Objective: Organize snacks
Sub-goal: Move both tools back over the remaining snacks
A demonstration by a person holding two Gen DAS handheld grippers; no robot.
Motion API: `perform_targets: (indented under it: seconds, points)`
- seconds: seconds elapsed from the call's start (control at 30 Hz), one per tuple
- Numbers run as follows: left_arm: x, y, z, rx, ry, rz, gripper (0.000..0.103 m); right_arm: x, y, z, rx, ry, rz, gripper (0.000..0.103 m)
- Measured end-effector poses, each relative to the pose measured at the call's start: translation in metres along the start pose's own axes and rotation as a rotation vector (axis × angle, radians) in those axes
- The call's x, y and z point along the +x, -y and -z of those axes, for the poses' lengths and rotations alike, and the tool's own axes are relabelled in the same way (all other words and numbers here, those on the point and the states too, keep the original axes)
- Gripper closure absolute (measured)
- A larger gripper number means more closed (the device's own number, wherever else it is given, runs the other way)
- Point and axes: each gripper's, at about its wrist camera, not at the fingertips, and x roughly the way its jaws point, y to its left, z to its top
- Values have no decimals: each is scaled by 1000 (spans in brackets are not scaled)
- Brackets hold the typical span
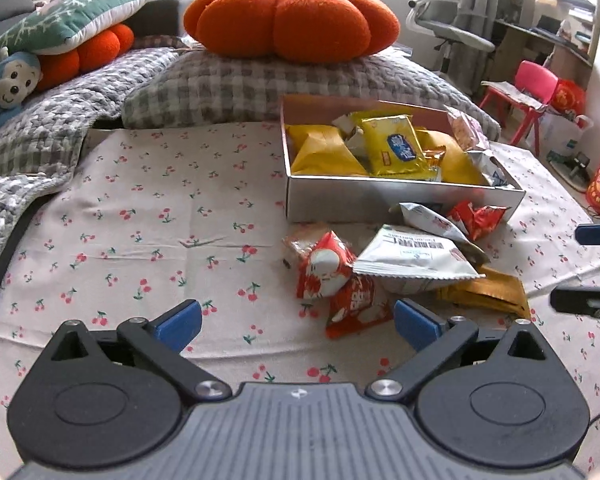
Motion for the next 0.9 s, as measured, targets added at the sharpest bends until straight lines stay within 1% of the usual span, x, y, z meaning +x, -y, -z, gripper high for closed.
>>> perform_targets:
  seconds: [0.17, 0.27, 0.37, 0.5, 0.7, 0.8, 0.9]
  points:
    - [2, 9, 7, 39, 25, 9, 1, 10, -8, 6, -31, -34, -10, 6]
    - [8, 13, 8, 39, 30, 24, 2, 15, -11, 8, -41, -50, -13, 6]
    - [16, 14, 8, 16, 17, 38, 10, 21, -13, 11, -54, -63, -8, 6]
    - [26, 15, 7, 0, -3, 68, 27, 28, -14, 14, -69, -77, -2, 6]
    - [30, 15, 5, -20, -7, 89, 40, 39, -13, 18, -73, -107, -3, 6]
    - [29, 14, 1, -3, -32, 76, 50, 44, -15, 18, -86, -114, -10, 6]
    - [28, 10, 0, -8, -50, 96, 58, 48, -14, 17, -73, -105, -25, 6]
